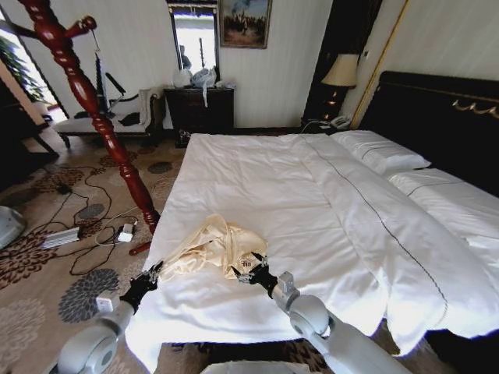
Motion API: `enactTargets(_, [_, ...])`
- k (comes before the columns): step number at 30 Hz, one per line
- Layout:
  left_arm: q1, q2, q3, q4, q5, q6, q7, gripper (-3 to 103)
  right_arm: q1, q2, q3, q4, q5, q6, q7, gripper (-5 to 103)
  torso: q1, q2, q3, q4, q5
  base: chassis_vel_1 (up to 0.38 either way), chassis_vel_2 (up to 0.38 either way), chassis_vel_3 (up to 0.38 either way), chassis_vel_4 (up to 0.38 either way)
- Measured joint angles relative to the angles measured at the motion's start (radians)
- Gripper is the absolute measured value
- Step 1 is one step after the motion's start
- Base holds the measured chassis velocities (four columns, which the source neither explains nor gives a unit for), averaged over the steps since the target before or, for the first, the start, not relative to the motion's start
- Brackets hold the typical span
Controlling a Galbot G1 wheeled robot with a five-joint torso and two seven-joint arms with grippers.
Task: Pick up the clothes from the bed and hang them on the clothes hanger.
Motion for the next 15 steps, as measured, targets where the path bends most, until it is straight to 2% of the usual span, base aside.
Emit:
enactTargets(7, [0.001, 0.006, 0.0, 0.0, 0.0, -0.001, 0.004, 2, 0.014, 0.002, -0.047, 0.0, 0.003, -0.004, -0.023, 100, 0.0, 0.0, 0.0, -0.0001, -0.0001, 0.0, 0.0, 0.0, 0.0])
enactTargets(15, [0.014, 0.031, 0.011, 0.0, 0.0, -0.003, 0.012, 2, 0.098, 0.021, -0.096, -0.067, 0.004, 0.0, -0.023, 100, 0.0, 0.0, 0.0, 0.0001, -0.0001, 0.0, 0.0, 0.0, 0.0])
